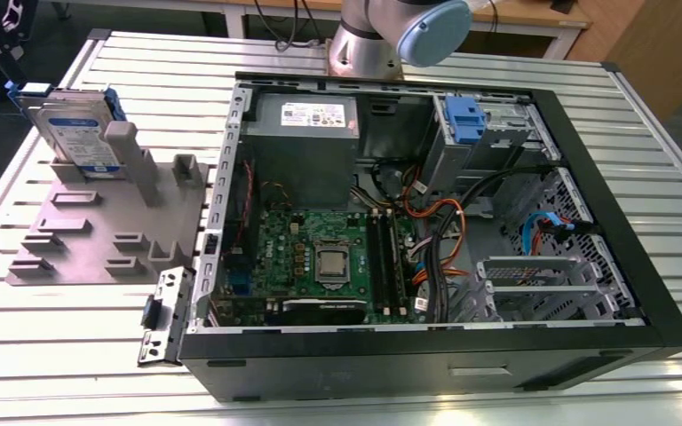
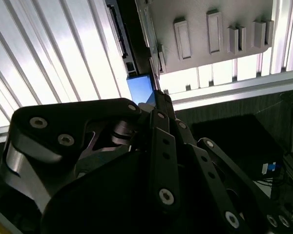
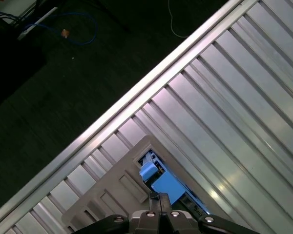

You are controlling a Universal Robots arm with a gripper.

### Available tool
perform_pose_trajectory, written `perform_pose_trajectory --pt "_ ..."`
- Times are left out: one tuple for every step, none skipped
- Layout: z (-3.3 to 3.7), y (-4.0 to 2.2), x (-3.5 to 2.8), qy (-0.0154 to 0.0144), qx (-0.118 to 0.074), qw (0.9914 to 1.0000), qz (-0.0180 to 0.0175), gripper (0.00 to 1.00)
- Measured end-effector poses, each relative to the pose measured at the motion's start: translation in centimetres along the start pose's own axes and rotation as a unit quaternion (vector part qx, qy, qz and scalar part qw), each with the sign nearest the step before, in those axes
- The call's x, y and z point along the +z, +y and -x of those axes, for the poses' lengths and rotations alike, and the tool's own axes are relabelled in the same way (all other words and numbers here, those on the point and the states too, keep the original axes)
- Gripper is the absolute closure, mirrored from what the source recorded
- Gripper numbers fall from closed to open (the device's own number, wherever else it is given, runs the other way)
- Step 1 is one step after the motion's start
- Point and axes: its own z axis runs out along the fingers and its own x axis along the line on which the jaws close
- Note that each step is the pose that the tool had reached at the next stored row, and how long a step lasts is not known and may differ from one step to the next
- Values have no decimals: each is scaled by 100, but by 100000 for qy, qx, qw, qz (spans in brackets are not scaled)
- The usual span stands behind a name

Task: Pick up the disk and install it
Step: 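Pick up the disk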

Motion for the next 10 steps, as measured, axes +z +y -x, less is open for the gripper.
perform_pose_trajectory --pt "0 0 0 35 -762 99997 15 89" --pt "0 0 1 69 -1545 99988 33 89" --pt "0 0 1 109 -2386 99971 52 89" --pt "0 0 2 145 -3229 99948 70 89" --pt "0 0 3 183 -4088 99916 89 89" --pt "0 0 3 225 -4983 99875 112 89" --pt "0 -1 5 261 -5872 99827 130 89" --pt "0 -1 5 305 -6829 99766 149 89" --pt "0 -1 6 344 -7725 99700 169 89" --pt "0 -1 7 386 -8597 99629 190 89"
